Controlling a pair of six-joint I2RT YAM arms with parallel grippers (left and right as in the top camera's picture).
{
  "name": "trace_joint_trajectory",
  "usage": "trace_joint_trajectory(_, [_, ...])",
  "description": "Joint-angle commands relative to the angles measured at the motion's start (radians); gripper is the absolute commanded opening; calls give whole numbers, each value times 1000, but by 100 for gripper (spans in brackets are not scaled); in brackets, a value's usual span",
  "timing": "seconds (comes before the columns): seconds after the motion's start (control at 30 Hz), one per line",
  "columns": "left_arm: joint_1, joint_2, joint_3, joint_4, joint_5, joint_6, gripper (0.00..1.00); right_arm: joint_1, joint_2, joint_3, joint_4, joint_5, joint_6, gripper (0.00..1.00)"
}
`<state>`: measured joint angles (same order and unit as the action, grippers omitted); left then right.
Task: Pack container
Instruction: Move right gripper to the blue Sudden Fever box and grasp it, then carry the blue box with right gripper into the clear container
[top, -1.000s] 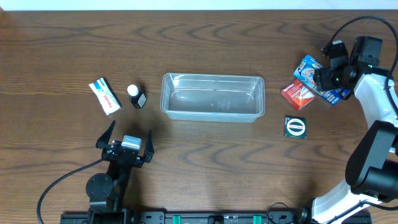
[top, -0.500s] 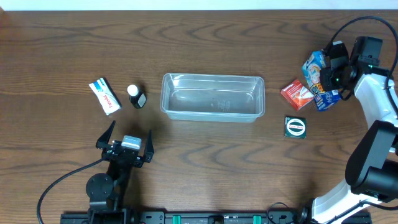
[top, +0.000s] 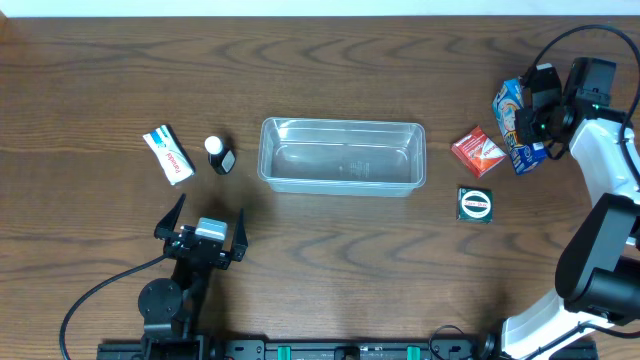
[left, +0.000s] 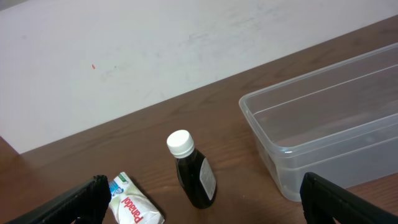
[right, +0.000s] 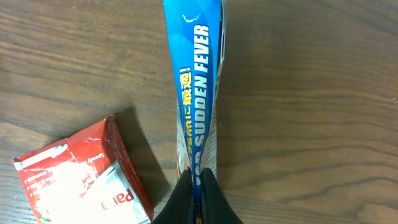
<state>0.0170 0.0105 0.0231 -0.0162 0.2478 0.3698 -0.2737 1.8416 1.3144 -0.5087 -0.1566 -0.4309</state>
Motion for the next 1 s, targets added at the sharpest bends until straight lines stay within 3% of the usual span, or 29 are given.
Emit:
trace_joint_trajectory(0.0, [4,-6,-19,-32,6,-2,98,-3,-87,56,8,-50,-9,1])
trace_joint_trajectory(0.3, [4,-6,-19,-32,6,-2,98,89,-343,84,-5,-563,-191,1])
trace_joint_trajectory(0.43, [4,-6,-19,-32,6,-2,98,197,-425,84,-38,-606,-279,1])
trace_joint_trajectory(0.57, [4,-6,-19,-32,6,-2,98,344,-445,84,-104,-500,-404,1])
trace_joint_trajectory(0.7, [4,-6,-19,-32,6,-2,98,527,-444,84,-170,-232,-484,1])
trace_joint_trajectory(0.83, [4,-6,-19,-32,6,-2,98,671,-444,84,-184,0,-494,1])
trace_joint_trajectory(0.97, [4,-6,-19,-32,6,-2,98,764,-443,83,-200,105,-494,1])
